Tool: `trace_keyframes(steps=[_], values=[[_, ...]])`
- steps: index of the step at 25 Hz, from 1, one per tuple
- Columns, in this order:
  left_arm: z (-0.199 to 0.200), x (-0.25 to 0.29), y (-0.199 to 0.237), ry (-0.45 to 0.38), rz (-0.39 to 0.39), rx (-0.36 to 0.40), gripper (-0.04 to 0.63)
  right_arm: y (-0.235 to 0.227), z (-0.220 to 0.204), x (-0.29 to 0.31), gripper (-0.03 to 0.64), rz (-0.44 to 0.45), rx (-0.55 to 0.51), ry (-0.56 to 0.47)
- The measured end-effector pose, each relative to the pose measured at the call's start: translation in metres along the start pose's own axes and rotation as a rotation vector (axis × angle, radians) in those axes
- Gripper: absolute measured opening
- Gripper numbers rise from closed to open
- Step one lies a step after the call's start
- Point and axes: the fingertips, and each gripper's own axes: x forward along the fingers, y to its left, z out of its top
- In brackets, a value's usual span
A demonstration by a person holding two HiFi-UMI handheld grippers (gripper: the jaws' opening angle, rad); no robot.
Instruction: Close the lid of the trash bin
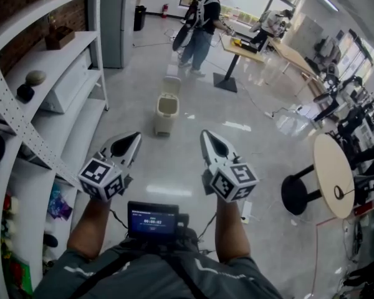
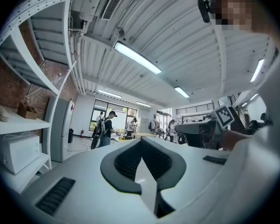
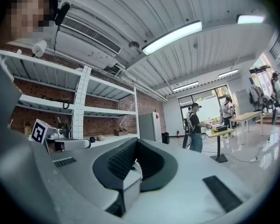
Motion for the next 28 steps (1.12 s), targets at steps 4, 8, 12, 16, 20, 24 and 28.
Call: trace_keyframes(steps=[4,8,12,16,20,24,28], values=[[0.003,0.034,0.016,0.002,0.012,0.010,-0.006,-0.029,0.006,0.027,0.011,0.009,-0.011,-0.005],[0.007,0.075,0.028,0.001,0.027,0.019,-0.006,-0.064,0.013,0.053,0.011,0.032,-0.007,-0.016],[0.009,0.115,0.035,0.005,0.032,0.029,-0.006,-0.095,0.021,0.074,0.011,0.052,-0.016,-0.016],[0.006,0.155,0.045,0.021,0.043,0.028,-0.006,-0.130,0.020,0.093,0.011,0.054,0.000,-0.012],[-0.003,0.191,0.045,0.052,0.043,0.026,-0.006,-0.164,0.020,0.111,0.011,0.062,0.008,0.004],[-0.005,0.218,0.052,0.072,0.038,0.026,-0.006,-0.185,0.021,0.131,0.011,0.064,0.039,0.005],[-0.009,0.240,0.066,0.076,0.022,0.024,-0.006,-0.197,0.017,0.149,0.011,0.065,0.038,0.017]])
